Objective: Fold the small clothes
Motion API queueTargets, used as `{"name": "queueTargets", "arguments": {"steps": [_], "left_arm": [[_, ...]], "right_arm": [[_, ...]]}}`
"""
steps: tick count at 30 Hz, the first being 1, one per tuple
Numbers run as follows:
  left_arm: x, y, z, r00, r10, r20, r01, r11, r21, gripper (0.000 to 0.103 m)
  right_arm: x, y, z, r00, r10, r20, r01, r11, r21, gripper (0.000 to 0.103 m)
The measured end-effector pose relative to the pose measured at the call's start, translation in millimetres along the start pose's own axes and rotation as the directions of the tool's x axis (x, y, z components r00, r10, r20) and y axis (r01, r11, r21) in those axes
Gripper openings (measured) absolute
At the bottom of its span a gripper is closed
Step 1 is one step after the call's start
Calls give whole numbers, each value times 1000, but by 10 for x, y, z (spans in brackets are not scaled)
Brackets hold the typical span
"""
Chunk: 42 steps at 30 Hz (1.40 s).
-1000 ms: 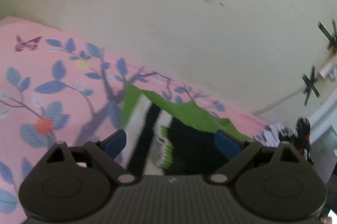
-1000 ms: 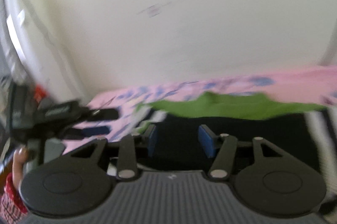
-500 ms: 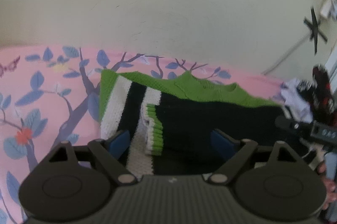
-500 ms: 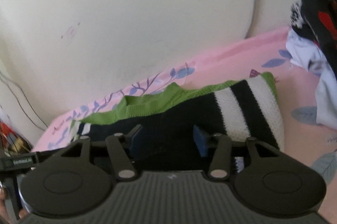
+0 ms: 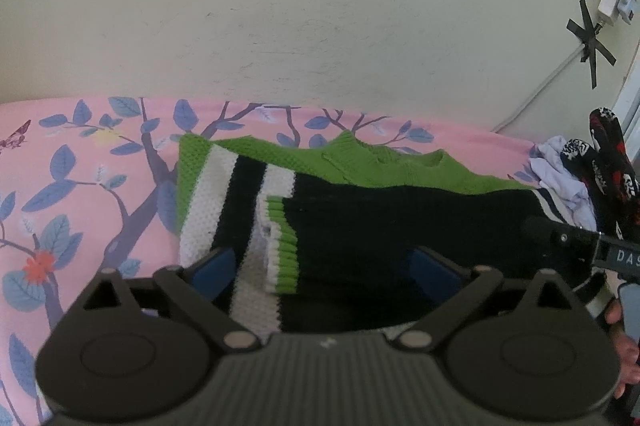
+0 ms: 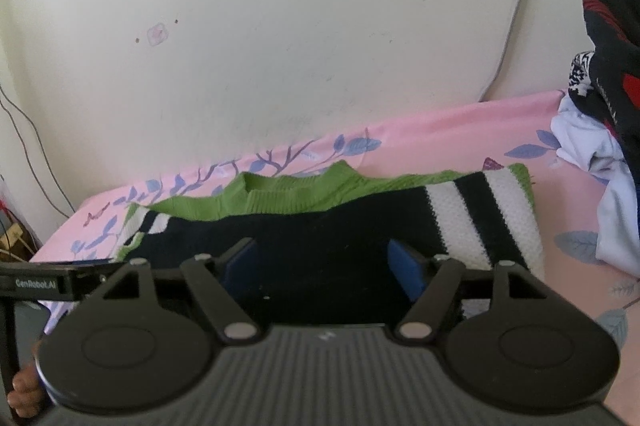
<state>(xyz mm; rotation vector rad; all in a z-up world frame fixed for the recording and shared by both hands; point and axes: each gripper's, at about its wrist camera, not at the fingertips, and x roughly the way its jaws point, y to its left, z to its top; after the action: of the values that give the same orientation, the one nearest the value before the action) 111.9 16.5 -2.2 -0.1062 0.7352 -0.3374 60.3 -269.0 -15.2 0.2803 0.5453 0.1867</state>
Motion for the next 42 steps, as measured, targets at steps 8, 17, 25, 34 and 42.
{"name": "queueTargets", "arguments": {"steps": [8,17,25,34,42], "left_arm": [[0,14,3,1000,-13,6,13,1000,-14,101],[-3,-6,-3,1000,-11,10,11,1000,-12,102],[2,-9,-6,1000,-9,7,9,1000,-7,103],[12,-6,-4,1000,-8,4,8,1000,1,103],[16,-2,-2,1000,-8,3,8,1000,4,103]], "right_arm": [[-9,-6,-5,1000,-8,8,8,1000,-1,67],[-14,-18,-2,1000,-2,11,2,1000,11,67],[-21,-17,-5,1000,-2,13,2,1000,15,67],[-23,-19,-6,1000,-2,13,2,1000,15,68],[-23,-18,-7,1000,-2,14,2,1000,15,68]]}}
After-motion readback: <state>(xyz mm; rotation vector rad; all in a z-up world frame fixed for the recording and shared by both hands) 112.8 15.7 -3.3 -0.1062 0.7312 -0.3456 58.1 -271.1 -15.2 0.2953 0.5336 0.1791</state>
